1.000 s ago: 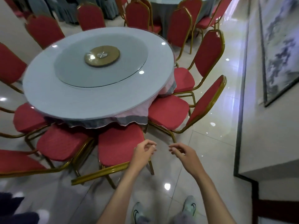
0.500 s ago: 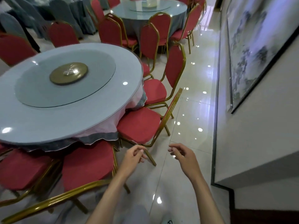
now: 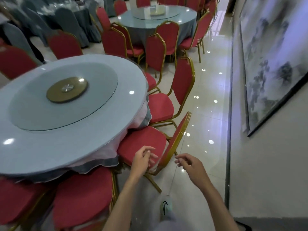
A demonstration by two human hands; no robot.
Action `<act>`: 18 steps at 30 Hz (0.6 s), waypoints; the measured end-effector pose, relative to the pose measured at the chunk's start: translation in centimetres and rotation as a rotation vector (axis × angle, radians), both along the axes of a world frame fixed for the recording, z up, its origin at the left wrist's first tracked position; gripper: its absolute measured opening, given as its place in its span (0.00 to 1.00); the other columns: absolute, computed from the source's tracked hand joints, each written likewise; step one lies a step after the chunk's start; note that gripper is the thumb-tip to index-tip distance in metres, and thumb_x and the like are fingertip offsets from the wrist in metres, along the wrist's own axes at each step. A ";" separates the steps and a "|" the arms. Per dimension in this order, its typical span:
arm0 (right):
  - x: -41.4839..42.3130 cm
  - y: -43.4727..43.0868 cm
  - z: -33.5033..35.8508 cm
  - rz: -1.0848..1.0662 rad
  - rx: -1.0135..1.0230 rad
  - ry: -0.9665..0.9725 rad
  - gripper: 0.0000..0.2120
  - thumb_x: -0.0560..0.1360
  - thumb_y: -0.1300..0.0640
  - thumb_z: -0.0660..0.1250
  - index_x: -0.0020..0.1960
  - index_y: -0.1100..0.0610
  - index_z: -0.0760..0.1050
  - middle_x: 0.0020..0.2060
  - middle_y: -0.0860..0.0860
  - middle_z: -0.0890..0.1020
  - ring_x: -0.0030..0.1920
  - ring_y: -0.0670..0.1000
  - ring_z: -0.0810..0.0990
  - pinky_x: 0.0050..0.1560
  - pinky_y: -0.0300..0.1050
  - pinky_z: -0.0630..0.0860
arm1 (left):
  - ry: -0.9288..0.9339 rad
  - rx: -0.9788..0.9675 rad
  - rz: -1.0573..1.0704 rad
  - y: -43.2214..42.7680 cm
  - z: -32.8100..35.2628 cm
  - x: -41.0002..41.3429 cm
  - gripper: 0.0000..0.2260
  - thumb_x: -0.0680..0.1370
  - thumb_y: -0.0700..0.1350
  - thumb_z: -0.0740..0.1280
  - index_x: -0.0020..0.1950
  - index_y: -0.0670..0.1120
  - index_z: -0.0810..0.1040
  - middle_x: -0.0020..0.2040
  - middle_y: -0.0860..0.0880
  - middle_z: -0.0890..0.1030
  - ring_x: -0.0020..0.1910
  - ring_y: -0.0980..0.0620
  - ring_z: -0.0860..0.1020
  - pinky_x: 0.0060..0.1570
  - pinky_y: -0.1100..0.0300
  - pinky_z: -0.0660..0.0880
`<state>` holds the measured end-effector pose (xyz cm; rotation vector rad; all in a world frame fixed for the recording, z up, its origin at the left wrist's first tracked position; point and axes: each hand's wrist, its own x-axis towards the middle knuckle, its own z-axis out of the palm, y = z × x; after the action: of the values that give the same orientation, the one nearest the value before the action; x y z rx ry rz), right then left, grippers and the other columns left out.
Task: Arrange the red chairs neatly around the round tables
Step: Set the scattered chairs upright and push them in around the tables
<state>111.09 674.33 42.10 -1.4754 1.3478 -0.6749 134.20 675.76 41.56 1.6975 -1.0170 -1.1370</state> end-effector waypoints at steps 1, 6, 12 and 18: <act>0.4 -1.7 0.4 0.044 -0.010 0.032 0.11 0.83 0.58 0.64 0.52 0.45 0.83 0.44 0.40 0.86 0.48 0.44 0.84 0.53 0.46 0.82 | 0.010 0.001 0.032 -1.5 0.0 0.1 0.14 0.86 0.39 0.57 0.54 0.49 0.81 0.42 0.47 0.87 0.36 0.51 0.81 0.33 0.61 0.74; 2.3 -10.4 1.7 0.143 -0.045 0.091 0.11 0.84 0.56 0.64 0.52 0.42 0.82 0.45 0.37 0.85 0.50 0.41 0.83 0.53 0.40 0.80 | 0.073 0.013 0.115 -8.1 -0.2 0.1 0.13 0.86 0.39 0.56 0.54 0.48 0.81 0.42 0.48 0.87 0.38 0.52 0.83 0.34 0.65 0.75; 4.5 -17.2 0.8 0.247 -0.032 0.105 0.10 0.84 0.57 0.64 0.54 0.45 0.83 0.45 0.40 0.85 0.49 0.38 0.83 0.49 0.34 0.79 | 0.069 0.030 0.151 -13.3 -0.9 1.4 0.13 0.85 0.37 0.57 0.54 0.46 0.81 0.43 0.47 0.87 0.40 0.52 0.85 0.36 0.65 0.77; 7.4 -24.2 -0.2 0.397 -0.022 0.092 0.10 0.83 0.57 0.65 0.54 0.44 0.82 0.46 0.42 0.85 0.48 0.42 0.85 0.49 0.41 0.83 | 0.055 0.057 0.275 -16.6 -1.8 2.9 0.12 0.84 0.37 0.59 0.53 0.47 0.81 0.42 0.48 0.87 0.38 0.52 0.84 0.38 0.62 0.78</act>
<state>118.52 650.14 41.93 -1.7456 1.0703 -0.3700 137.09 659.13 39.80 1.7778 -0.6973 -1.0344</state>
